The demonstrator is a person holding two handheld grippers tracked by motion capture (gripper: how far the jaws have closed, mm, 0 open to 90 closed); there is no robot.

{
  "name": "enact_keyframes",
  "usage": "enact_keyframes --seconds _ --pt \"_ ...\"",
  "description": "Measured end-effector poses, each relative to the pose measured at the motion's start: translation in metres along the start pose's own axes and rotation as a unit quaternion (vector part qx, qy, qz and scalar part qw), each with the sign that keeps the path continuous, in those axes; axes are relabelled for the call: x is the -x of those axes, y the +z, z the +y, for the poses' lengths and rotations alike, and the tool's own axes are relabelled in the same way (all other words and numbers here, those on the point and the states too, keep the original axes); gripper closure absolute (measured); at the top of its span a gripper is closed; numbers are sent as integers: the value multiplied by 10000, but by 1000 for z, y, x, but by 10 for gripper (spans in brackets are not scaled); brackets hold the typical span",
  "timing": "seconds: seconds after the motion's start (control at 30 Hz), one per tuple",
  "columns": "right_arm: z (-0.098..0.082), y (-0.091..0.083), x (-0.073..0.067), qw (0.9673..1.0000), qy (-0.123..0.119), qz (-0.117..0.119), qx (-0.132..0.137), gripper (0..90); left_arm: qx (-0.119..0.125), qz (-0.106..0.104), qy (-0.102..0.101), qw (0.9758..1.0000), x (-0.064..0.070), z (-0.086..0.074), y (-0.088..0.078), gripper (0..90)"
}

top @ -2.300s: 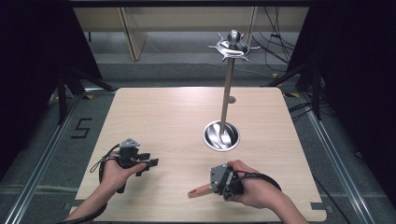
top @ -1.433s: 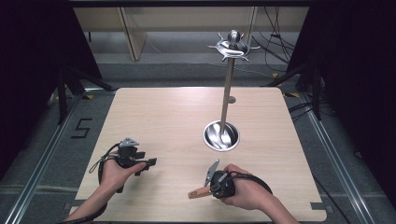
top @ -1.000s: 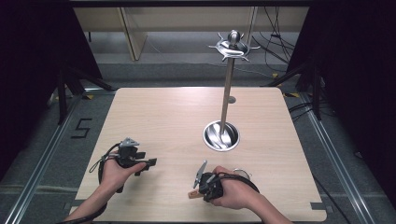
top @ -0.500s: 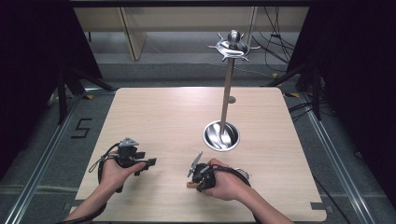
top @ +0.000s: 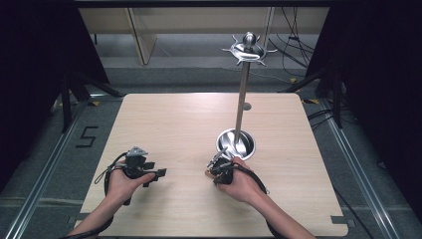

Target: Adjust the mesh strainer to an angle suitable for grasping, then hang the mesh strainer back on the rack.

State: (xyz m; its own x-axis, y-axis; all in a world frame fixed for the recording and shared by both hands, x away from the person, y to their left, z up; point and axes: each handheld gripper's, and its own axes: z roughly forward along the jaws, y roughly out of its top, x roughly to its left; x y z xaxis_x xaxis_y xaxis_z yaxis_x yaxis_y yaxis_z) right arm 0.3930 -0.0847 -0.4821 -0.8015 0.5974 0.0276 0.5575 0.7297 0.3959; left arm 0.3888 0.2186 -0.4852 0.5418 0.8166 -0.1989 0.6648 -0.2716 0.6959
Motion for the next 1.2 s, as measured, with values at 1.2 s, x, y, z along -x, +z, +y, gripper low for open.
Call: enact_keyframes --seconds 1.2 --pt "-25 -47 29 9950 -704 52 -714 521 -138 -2 -64 9999 -4 -10 -4 386"
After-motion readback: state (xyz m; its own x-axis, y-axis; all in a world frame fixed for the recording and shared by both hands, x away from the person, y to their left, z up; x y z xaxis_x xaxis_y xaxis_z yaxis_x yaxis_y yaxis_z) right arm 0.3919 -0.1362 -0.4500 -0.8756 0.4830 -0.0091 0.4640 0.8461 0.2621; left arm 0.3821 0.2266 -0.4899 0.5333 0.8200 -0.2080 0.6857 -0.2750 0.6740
